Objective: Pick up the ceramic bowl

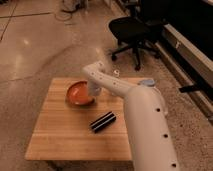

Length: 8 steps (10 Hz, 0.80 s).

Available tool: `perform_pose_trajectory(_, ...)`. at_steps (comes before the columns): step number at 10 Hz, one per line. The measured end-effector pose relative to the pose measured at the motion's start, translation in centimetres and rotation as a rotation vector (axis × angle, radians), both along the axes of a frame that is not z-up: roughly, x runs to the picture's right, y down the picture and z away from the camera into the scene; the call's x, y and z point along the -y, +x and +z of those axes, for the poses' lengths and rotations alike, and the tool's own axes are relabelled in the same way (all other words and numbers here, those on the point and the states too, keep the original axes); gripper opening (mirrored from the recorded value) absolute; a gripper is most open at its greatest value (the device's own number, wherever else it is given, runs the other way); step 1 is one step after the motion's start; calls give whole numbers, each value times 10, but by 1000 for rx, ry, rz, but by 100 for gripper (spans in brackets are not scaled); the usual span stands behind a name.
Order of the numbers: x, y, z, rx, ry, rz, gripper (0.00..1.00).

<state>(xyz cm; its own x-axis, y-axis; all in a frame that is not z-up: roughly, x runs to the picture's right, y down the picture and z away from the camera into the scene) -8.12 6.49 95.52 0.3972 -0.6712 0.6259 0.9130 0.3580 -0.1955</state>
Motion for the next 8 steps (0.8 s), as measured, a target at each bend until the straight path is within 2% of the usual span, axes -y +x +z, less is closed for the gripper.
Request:
perform_pose_trajectory(2,6,-1,-6,11,-10,32,2)
perform_pose_trajectory(6,30,-3,-33,65,-7,107,0)
perform_pose_trajectory(8,46,-7,-52,117,4,141,0)
